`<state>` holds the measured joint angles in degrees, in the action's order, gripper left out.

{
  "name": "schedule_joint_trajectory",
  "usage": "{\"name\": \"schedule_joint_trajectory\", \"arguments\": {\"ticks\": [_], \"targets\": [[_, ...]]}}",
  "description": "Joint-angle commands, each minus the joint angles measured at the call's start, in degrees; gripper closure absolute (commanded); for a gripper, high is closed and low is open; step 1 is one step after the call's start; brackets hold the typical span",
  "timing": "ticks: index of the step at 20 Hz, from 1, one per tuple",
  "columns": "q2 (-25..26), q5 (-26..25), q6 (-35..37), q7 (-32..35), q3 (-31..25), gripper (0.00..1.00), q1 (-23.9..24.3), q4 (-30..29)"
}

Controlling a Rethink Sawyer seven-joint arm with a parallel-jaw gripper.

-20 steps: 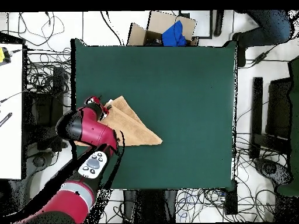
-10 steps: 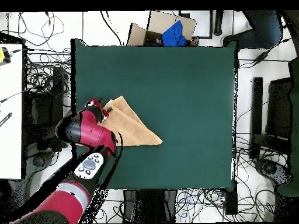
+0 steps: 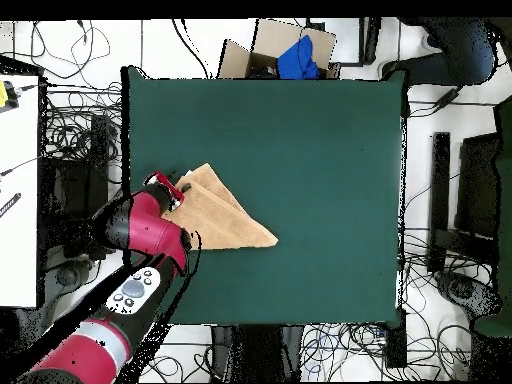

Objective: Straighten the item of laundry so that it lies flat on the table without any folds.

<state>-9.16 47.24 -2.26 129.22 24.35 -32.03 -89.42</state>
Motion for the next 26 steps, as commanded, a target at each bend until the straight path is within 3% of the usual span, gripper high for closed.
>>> {"name": "schedule_joint_trajectory", "arguments": {"ticks": [1,14,22,23,26], "targets": [[3.66,3.06,3.7,11.65,-2.66,1.0,-0.53,0.67],[3.0,3.5,2.66,11.7,-3.34,1.0,0.21,0.58],[-1.3,0.76,2.16,11.0,-5.77,1.0,1.44,-3.11],[-1.87,0.0,1.07,10.92,-6.87,0.0,2.1,-3.74],[-1.79,-0.22,-0.57,11.38,-6.84,0.0,2.16,-4.17]]}}
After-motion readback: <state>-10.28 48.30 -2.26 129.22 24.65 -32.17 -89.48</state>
